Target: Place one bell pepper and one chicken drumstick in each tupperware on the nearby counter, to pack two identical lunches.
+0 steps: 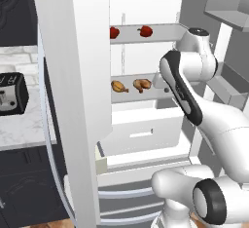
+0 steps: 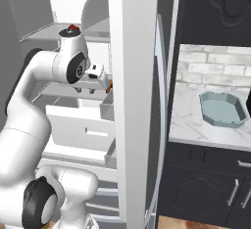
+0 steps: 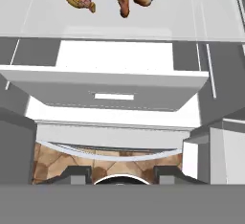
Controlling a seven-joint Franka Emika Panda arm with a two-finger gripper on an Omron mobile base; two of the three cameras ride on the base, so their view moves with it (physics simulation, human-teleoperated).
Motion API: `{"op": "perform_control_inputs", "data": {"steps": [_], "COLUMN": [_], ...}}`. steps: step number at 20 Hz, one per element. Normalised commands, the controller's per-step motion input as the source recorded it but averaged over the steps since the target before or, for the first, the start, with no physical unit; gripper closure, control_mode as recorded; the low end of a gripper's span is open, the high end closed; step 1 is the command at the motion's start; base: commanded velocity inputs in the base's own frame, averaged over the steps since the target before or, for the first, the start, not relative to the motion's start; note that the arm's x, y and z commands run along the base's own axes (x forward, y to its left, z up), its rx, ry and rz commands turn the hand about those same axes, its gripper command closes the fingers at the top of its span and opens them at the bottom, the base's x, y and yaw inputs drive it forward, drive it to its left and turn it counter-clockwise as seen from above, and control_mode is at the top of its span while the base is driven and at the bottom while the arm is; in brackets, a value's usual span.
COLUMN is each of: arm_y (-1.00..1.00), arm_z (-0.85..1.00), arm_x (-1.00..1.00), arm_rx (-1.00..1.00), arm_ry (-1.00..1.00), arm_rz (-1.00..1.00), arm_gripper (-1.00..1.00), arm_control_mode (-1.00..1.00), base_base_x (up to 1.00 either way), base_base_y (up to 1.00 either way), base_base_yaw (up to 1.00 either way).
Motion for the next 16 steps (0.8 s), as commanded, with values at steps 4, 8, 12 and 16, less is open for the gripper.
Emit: {"op": "perform_control_inputs", "data": {"steps": [4,8,12,16], "arm_y": [0.01,0.0,0.0,0.01], "arm_z": [0.05,0.6,0.93,1.0], "arm_x": [-0.14,-0.35,-0.09,0.14], "arm_rx": [0.0,0.0,0.0,0.0], "arm_ry": [-0.25,-0.51,-0.45,-0.27], "arm_rz": [0.0,0.0,-0.01,-0.05], "arm_gripper": [-1.0,-1.0,-1.0,-1.0], "arm_control_mode": [-1.0,-1.0,-1.0,-1.0], "base_base_x": [0.0,0.0,0.0,0.0], "base_base_y": [0.0,0.0,0.0,0.0], "base_base_yaw": [0.0,0.0,0.0,0.0]}}
